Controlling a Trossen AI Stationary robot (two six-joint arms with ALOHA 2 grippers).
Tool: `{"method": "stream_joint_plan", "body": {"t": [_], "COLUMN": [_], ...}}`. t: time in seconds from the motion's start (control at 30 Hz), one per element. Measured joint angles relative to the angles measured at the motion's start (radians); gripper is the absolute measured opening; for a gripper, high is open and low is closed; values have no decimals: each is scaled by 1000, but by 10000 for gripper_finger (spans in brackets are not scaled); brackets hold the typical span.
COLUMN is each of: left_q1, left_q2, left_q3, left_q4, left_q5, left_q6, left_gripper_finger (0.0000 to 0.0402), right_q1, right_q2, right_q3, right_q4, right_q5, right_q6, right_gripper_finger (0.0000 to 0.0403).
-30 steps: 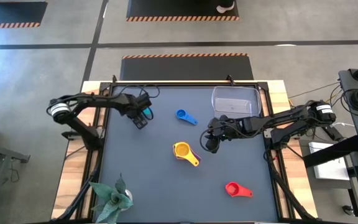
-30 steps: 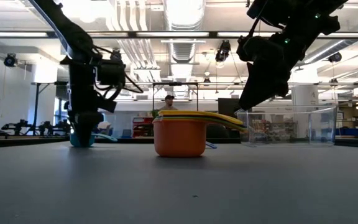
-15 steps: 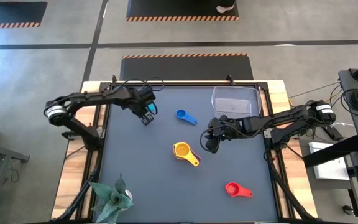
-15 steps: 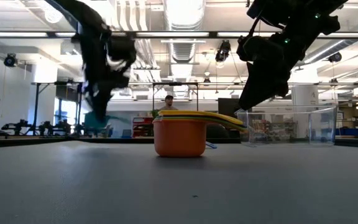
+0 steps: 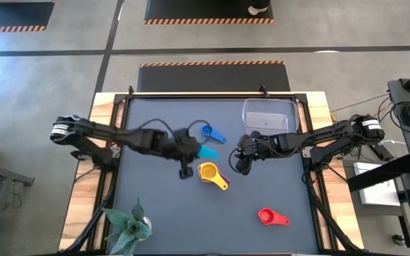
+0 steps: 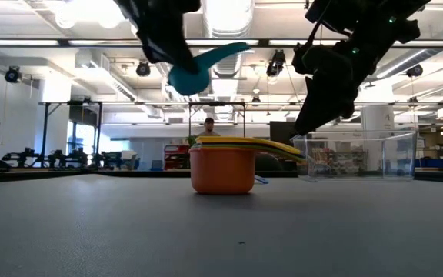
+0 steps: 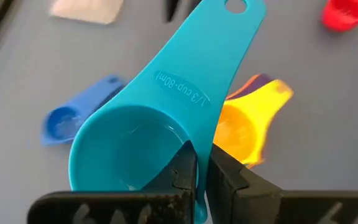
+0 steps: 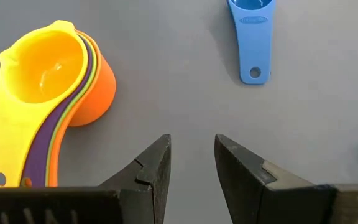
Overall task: Nest measuring cups in basket
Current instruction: Stack the light blue measuring cup on top of the yellow measuring cup
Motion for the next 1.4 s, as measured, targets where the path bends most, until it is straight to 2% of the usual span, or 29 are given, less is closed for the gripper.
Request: {"method": "stream_joint_plan", "body": {"t": [0.13, 0.33, 0.53, 0.7, 1.1, 1.23, 1.4], "left_q1": [-49, -91, -101, -101, -101, -101, -100], "left_q2": [64, 183, 304, 370, 360, 360, 356], "left_q3": [-27, 5, 96, 157, 103, 95, 94], "left_q4": [126, 230, 202, 106, 89, 89, 82], "left_q5": [-1, 13, 85, 103, 100, 102, 102], "left_q6": [-78, -77, -27, 13, 11, 7, 7], "left_gripper_finger": [1, 1, 0, 0, 3, 28, 79], "right_q1": [-7, -7, -7, -7, -7, -7, -7], "right_q2": [0, 0, 0, 0, 0, 0, 0], "right_q3": [0, 0, 0, 0, 0, 0, 0], "right_q4": [-1, -1, -5, -9, -9, -9, -9], "right_q5": [-2, -7, -34, -36, -35, -35, -36], "right_q6": [-12, -13, 0, 7, 7, 5, 4], "right_gripper_finger": [114, 114, 114, 114, 114, 114, 114]}}
